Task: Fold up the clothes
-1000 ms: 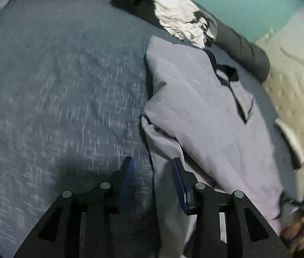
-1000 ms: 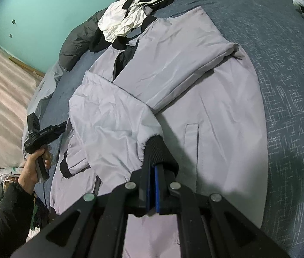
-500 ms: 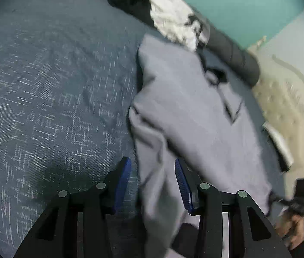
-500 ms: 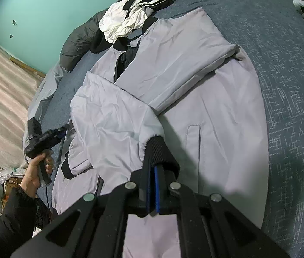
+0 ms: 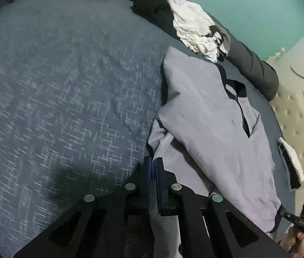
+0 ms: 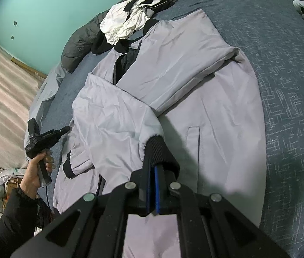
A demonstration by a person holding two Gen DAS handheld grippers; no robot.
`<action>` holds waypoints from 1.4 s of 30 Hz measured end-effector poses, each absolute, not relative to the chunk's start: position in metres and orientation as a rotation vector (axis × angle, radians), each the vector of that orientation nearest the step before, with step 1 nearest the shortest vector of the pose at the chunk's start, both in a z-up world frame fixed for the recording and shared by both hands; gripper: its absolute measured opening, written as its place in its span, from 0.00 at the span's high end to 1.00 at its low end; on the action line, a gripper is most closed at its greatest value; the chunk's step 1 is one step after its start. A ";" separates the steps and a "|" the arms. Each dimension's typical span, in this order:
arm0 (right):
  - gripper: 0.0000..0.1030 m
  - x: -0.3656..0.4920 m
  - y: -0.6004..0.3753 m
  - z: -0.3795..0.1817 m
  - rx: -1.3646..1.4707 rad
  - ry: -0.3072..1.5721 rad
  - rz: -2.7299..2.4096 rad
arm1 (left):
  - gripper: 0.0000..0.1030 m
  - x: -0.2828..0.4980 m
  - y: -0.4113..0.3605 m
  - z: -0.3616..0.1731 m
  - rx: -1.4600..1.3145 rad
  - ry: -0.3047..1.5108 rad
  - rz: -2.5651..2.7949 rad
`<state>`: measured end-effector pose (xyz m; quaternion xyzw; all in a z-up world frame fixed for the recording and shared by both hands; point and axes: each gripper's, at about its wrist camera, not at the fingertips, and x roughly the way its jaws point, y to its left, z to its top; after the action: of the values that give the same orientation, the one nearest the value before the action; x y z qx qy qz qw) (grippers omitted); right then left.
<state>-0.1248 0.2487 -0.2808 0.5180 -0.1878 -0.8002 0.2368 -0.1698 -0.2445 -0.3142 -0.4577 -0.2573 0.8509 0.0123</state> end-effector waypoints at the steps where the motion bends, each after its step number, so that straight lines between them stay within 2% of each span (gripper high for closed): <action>1: 0.97 -0.124 0.249 -0.281 1.421 -0.515 -2.194 | 0.96 -0.171 -0.245 -0.316 -1.435 -0.795 2.645; 5: 0.97 -0.124 0.248 -0.281 1.420 -0.512 -2.205 | 0.96 -0.170 -0.242 -0.331 -1.534 -0.668 2.631; 8: 0.97 -0.124 0.249 -0.278 1.413 -0.503 -2.230 | 0.96 -0.163 -0.249 -0.324 -1.503 -0.679 2.697; 13: 0.96 -0.121 0.247 -0.274 1.407 -0.490 -2.243 | 0.94 -0.145 -0.258 -0.313 -1.453 -0.802 2.631; 15: 0.96 -0.121 0.245 -0.273 1.403 -0.494 -2.241 | 0.83 -0.139 -0.252 -0.317 -1.473 -0.804 2.584; 16: 0.96 -0.120 0.244 -0.273 1.401 -0.496 -2.240 | 0.64 -0.137 -0.249 -0.319 -1.483 -0.803 2.564; 17: 0.96 -0.120 0.244 -0.273 1.401 -0.498 -2.240 | 0.52 -0.134 -0.246 -0.321 -1.493 -0.802 2.543; 19: 0.96 -0.119 0.243 -0.271 1.399 -0.501 -2.237 | 0.50 -0.129 -0.240 -0.326 -1.512 -0.800 2.502; 21: 0.96 -0.117 0.240 -0.270 1.395 -0.495 -2.235 | 0.53 -0.124 -0.233 -0.331 -1.531 -0.798 2.461; 22: 0.96 -0.116 0.239 -0.269 1.394 -0.493 -2.234 | 0.77 -0.121 -0.230 -0.333 -1.541 -0.796 2.440; 23: 0.96 -0.115 0.238 -0.268 1.392 -0.494 -2.231 | 0.96 -0.117 -0.232 -0.335 -1.546 -0.812 2.442; 30: 0.95 -0.112 0.238 -0.264 1.376 -0.501 -2.225 | 1.00 -0.096 -0.239 -0.329 -1.580 -0.814 2.528; 34: 0.95 -0.112 0.239 -0.264 1.374 -0.506 -2.226 | 1.00 -0.084 -0.246 -0.317 -1.504 -0.864 2.568; 39: 0.95 -0.112 0.240 -0.265 1.384 -0.497 -2.226 | 0.99 -0.097 -0.227 -0.328 -1.597 -0.735 2.545; 42: 0.95 -0.111 0.243 -0.264 1.395 -0.477 -2.226 | 0.99 -0.098 -0.232 -0.327 -1.567 -0.796 2.579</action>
<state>-0.1110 0.2432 -0.2642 0.5080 -0.1736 -0.8107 0.2334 -0.0977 -0.2317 -0.3272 -0.5021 -0.2550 0.8263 0.0103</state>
